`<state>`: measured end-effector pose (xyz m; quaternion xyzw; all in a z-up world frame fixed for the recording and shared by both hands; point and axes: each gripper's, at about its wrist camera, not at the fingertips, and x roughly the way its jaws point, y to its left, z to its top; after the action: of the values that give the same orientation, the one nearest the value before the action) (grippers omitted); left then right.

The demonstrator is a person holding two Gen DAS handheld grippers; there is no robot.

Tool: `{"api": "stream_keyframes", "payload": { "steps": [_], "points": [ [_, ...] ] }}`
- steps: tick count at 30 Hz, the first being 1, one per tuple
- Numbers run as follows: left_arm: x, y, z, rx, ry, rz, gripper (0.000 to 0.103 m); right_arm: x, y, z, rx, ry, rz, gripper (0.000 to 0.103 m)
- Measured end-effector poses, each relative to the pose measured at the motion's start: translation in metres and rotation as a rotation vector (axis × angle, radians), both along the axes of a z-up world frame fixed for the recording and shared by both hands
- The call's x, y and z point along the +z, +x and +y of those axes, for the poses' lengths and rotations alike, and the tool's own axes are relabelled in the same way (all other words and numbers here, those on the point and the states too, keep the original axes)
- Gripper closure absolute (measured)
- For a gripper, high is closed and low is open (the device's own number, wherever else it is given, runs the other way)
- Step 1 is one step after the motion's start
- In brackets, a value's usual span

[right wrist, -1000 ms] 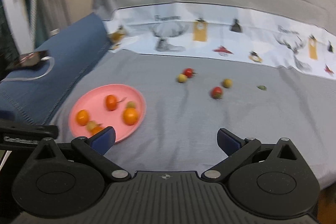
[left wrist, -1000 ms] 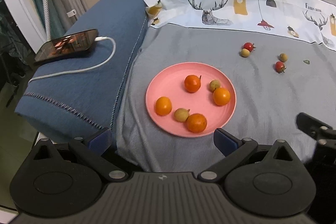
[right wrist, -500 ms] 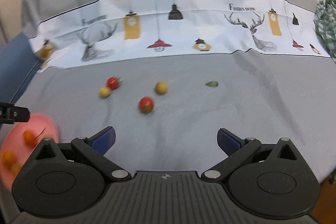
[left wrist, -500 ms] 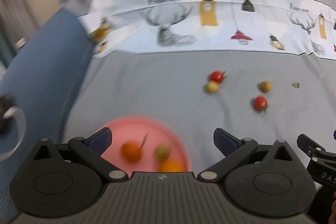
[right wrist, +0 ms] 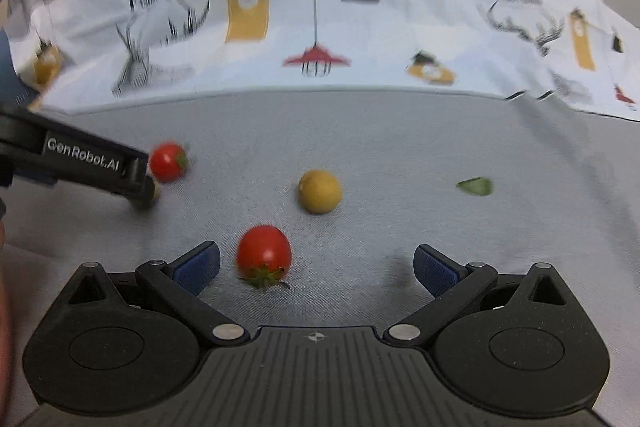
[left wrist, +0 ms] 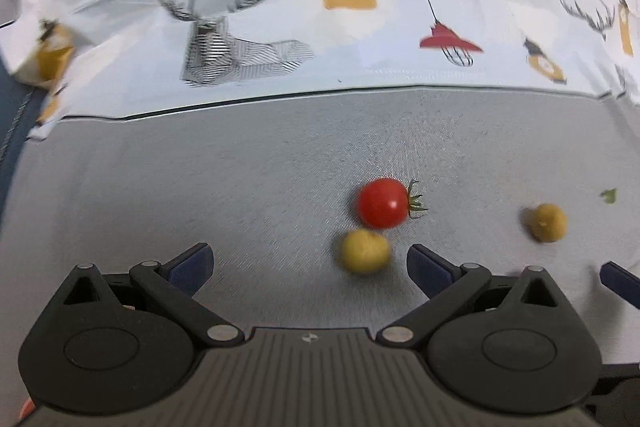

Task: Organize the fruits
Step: 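Grasp a red cherry tomato with the right tool while the left grasps a yellow-green fruit, then carry the cherry tomato and yellow-green fruit toward the pink plate with both tools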

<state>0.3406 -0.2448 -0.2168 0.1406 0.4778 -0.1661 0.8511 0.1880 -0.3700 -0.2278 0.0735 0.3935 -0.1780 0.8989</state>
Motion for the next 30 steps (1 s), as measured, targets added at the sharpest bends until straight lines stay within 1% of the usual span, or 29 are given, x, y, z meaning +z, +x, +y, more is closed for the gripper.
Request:
{"api": "stream_keyframes", "payload": {
  "steps": [1,2,3,7,8,9,10,11,12,13,16,19,22,24,27,30],
  "points": [
    [-0.008,0.003,-0.002,-0.018,0.010,0.009,0.000,-0.007,0.004,-0.001,-0.002,-0.008,0.016,0.001],
    [-0.013,0.004,-0.002,-0.030,0.005,0.004,0.000,-0.010,0.002,0.002,0.002,-0.041,-0.023,0.001],
    [-0.013,0.004,0.000,-0.027,-0.018,-0.025,0.000,-0.012,0.001,0.004,0.010,-0.058,-0.030,0.001],
    [-0.014,0.006,0.000,-0.033,-0.019,-0.026,0.001,-0.015,-0.004,0.005,0.011,-0.067,-0.062,0.001],
    [-0.013,0.004,-0.001,-0.038,-0.015,-0.030,0.008,-0.015,-0.004,0.005,0.011,-0.070,-0.063,0.004],
    [-0.010,0.001,-0.002,-0.048,-0.021,-0.035,0.030,-0.014,-0.004,0.006,0.019,-0.068,-0.062,0.011],
    [-0.005,-0.003,-0.003,-0.065,-0.024,-0.035,0.047,-0.011,-0.006,0.008,0.039,-0.065,-0.075,0.042],
    [-0.001,-0.004,-0.006,-0.082,-0.021,-0.020,0.072,-0.008,-0.007,0.011,0.072,-0.071,-0.086,0.073],
    [0.002,-0.007,-0.008,-0.086,-0.021,0.000,0.074,-0.006,-0.007,0.016,0.102,-0.083,-0.080,0.073],
    [0.006,-0.010,-0.008,-0.083,-0.034,-0.002,0.074,-0.004,-0.007,0.019,0.110,-0.088,-0.072,0.073],
    [0.023,-0.026,-0.005,-0.097,-0.045,-0.024,0.074,0.001,-0.013,0.019,0.097,-0.051,-0.065,0.073],
    [0.046,-0.048,0.006,-0.081,-0.079,-0.027,0.074,0.018,-0.026,0.017,0.069,-0.028,-0.078,0.073],
    [0.072,-0.080,0.023,-0.069,-0.100,-0.050,0.074,0.042,-0.052,0.020,0.067,-0.015,-0.095,0.073],
    [0.088,-0.103,0.038,-0.055,-0.105,-0.056,0.073,0.056,-0.071,0.022,0.070,0.020,-0.090,0.073],
    [0.108,-0.138,0.063,-0.021,-0.084,-0.056,0.073,0.077,-0.100,0.034,0.074,0.057,-0.075,0.073],
    [0.127,-0.173,0.095,0.020,-0.068,-0.054,0.073,0.100,-0.129,0.058,0.110,0.076,-0.080,0.073]
  ]
}}
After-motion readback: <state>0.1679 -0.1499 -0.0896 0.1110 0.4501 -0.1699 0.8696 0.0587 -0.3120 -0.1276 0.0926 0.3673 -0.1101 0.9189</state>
